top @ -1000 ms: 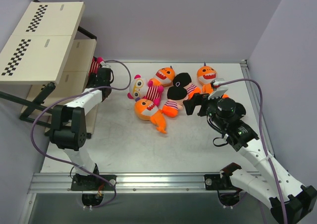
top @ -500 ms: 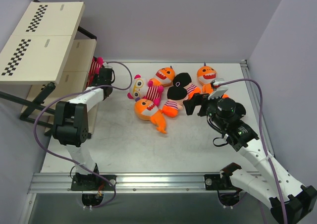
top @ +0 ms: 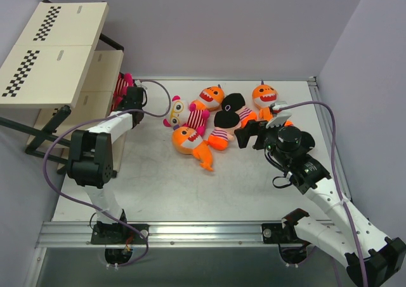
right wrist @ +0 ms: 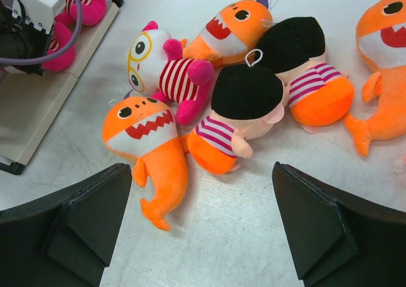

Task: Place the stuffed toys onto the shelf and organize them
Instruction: Place the stuffed toy onto shelf

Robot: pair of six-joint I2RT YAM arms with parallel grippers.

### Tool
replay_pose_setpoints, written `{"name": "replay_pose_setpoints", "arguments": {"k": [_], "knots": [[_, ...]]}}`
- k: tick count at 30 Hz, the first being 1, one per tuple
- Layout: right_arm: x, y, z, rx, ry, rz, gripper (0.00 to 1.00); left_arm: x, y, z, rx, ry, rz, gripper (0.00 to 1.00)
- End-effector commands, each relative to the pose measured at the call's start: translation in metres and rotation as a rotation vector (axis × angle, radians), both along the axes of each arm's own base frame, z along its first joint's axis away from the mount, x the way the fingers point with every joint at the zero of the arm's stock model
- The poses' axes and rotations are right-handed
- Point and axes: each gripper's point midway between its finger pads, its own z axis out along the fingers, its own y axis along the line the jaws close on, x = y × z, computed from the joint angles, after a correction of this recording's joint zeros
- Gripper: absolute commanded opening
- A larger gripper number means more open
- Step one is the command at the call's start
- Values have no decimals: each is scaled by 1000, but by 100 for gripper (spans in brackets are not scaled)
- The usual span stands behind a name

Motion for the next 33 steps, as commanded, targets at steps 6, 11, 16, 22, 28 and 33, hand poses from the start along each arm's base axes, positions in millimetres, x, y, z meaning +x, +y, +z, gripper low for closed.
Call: {"name": "replay_pose_setpoints", "arguments": {"k": [6, 11, 16, 22, 28, 33], "knots": [[1, 0, 12, 20, -46, -1, 99, 7, -10, 22, -10, -47, -136, 2], [0, 0, 14, 22, -52, -1, 99, 6, -13, 23, -10, -38, -174, 3], [0, 0, 14, 24, -50, -2, 99, 3, -13, 22, 2, -23, -185, 3], [0, 0, 13, 22, -49, -1, 99, -1, -10, 19, 20, 0, -185, 3], [-1, 1, 15, 27, -53, 3, 99, -4, -4, 19, 41, 11, -167, 4], [-1, 1, 14, 25, -52, 5, 99, -6, -3, 20, 43, 8, -162, 9]]}}
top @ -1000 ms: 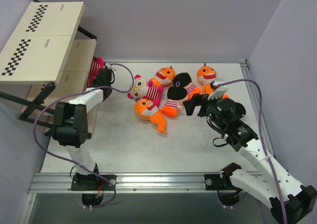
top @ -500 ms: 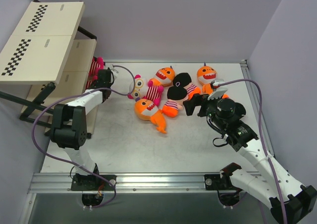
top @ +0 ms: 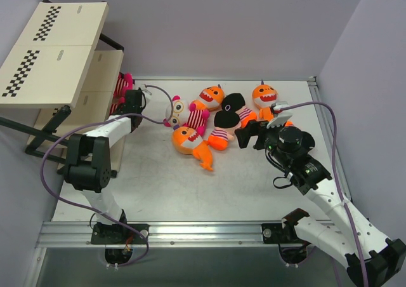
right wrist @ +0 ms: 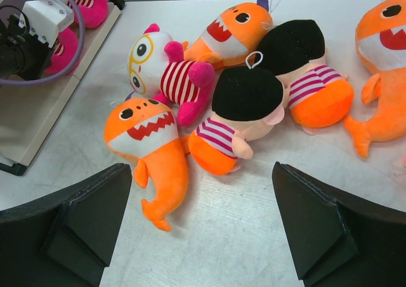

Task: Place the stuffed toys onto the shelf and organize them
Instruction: Place the stuffed toy onto shelf

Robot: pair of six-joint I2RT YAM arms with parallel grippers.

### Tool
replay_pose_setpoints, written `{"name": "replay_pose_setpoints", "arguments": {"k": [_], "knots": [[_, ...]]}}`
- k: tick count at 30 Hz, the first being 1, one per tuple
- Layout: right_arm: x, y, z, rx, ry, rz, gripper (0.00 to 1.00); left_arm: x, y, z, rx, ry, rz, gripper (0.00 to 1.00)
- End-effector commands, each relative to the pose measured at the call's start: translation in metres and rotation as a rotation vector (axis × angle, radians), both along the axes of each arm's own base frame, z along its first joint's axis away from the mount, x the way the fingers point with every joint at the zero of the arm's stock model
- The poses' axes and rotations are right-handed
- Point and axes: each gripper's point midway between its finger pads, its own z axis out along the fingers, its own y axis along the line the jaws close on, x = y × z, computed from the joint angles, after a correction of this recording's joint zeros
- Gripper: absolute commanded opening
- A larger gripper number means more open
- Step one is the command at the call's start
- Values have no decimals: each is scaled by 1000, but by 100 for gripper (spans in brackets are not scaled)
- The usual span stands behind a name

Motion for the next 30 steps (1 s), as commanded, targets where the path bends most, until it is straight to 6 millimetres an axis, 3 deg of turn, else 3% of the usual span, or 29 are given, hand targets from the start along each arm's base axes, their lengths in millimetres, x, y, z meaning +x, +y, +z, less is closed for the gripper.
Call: {"name": "replay_pose_setpoints", "arguments": {"k": [1, 13, 16, 17, 30], "knots": [[0, 1, 13, 23, -48, 6, 99, 0, 6, 25, 2, -65, 14, 10], [-1, 2, 13, 27, -47, 12, 99, -2, 8, 27, -10, -75, 34, 21], [-1, 3, 14, 28, -47, 13, 99, -2, 8, 27, -20, -82, 42, 29], [-1, 2, 13, 27, -47, 12, 99, -2, 9, 30, -18, -88, 45, 36], [-3, 2, 17, 31, -54, 16, 99, 1, -4, 50, -130, -163, 64, 64]]}}
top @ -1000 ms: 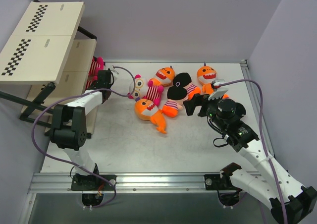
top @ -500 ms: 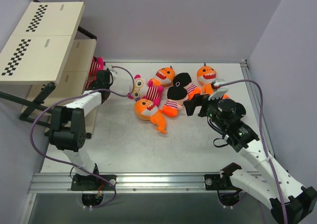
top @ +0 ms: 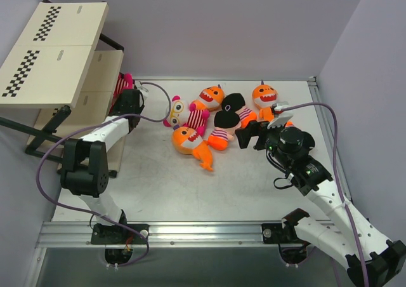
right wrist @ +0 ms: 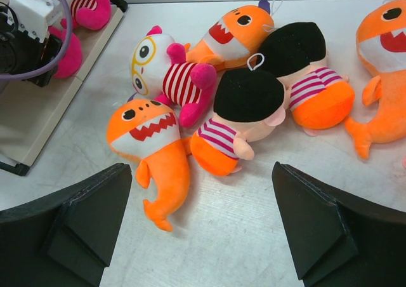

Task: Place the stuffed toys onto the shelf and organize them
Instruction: Place the stuffed toy onto shelf

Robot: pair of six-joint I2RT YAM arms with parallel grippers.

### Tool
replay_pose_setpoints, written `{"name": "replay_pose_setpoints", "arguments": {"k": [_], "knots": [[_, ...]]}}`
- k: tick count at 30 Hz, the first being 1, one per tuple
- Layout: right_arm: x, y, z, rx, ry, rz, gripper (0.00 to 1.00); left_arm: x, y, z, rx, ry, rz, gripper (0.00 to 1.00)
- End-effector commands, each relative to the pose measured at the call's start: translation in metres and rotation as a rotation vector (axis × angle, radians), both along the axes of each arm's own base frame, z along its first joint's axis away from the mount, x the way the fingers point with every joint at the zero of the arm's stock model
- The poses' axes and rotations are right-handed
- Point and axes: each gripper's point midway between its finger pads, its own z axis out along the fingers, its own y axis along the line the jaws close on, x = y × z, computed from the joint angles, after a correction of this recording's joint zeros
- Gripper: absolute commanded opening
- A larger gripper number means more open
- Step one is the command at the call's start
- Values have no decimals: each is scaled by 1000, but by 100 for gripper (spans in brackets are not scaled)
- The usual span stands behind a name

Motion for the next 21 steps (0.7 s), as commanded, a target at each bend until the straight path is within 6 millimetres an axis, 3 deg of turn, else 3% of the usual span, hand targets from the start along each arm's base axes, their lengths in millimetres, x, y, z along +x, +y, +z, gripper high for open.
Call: {"name": "replay_pose_setpoints", "arguments": {"k": [1, 8, 14, 21], "knots": [[-1, 2, 14, 25, -47, 13, 99, 8, -9, 39, -87, -118, 8, 67], [-2, 3, 17, 30, -46, 13, 99, 9, -44, 59, -162, -173, -37, 83], [0, 3, 16, 18, -28, 7, 99, 5, -99, 90, -264, -237, -108, 90], [8, 24, -12, 0, 102, 61, 98, -16, -142, 126, -476, -303, -148, 96]]}}
